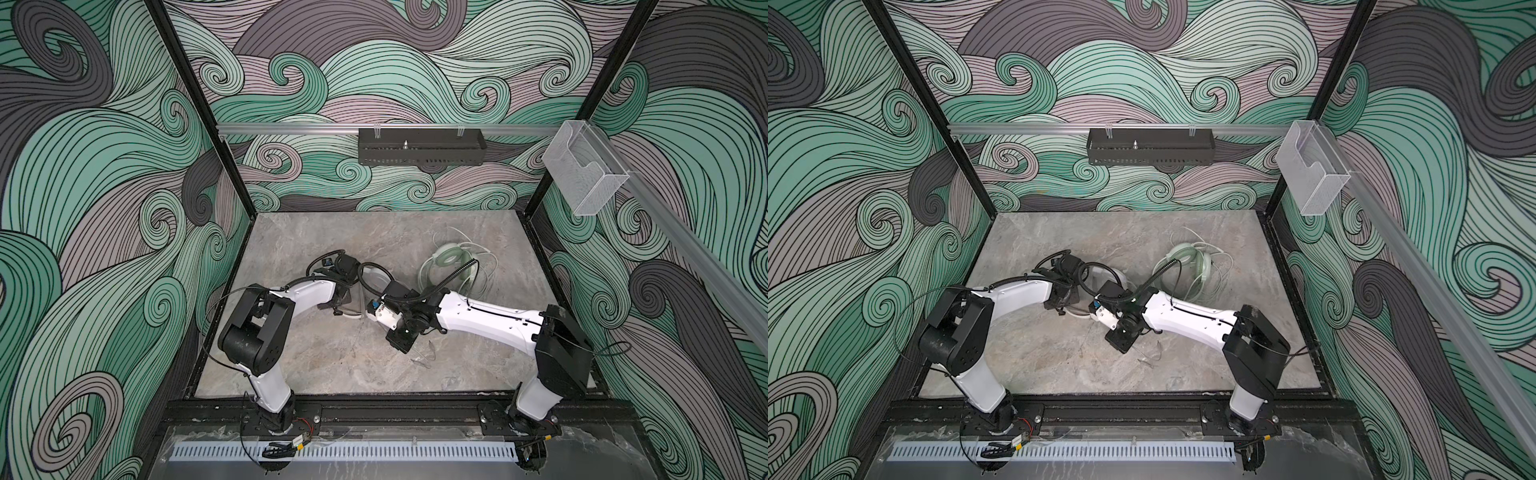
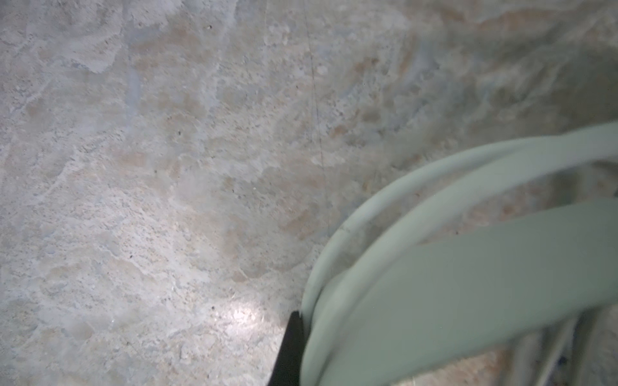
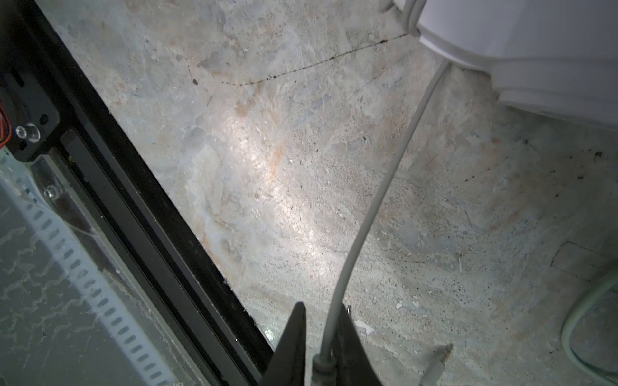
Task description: Wrap the headphones
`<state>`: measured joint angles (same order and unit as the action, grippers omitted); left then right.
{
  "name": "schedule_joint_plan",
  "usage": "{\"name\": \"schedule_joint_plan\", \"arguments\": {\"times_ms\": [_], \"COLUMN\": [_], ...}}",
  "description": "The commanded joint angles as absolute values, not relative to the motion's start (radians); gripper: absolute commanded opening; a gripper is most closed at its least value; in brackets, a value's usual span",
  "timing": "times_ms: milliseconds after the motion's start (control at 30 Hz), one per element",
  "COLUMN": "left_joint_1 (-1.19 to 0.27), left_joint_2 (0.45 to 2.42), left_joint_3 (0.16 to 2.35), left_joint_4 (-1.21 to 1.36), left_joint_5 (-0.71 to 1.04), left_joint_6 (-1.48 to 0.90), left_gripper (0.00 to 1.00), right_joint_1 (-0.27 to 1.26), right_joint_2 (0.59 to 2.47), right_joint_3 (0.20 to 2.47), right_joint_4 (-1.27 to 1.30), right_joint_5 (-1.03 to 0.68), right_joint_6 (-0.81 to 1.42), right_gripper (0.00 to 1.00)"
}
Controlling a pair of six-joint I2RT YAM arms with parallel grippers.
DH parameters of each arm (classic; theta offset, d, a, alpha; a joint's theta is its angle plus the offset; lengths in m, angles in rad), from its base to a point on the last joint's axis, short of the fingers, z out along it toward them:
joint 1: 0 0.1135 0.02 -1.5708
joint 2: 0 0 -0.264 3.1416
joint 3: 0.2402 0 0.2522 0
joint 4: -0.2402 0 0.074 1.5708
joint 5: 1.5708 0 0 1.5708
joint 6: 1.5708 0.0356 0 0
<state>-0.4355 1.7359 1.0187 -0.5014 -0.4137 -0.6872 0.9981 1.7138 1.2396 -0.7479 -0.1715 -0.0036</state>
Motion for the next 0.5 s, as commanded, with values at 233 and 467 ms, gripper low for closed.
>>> {"name": "schedule_joint_plan", "arguments": {"times_ms": [233, 467], "left_joint_1": [-0.388, -0.379], "left_joint_2": [1.81, 1.81], "left_joint_3": [1.083, 1.094], "left_joint_4": [-0.543, -0.545], "left_joint_5": [-0.423, -0.415], "left_joint_6": [-0.667, -0.667], "left_gripper": [0.0, 0.0], "right_joint_1": [0.966, 0.965], "right_joint_2": [1.788, 1.719], "right_joint_3": [1.231, 1.106], "right_joint_4": [-0.668, -0.655], "right_joint_5": [-0.237, -0.225], "right_joint_6": [-0.027, -0.002], "right_gripper": [0.33, 0.44]}}
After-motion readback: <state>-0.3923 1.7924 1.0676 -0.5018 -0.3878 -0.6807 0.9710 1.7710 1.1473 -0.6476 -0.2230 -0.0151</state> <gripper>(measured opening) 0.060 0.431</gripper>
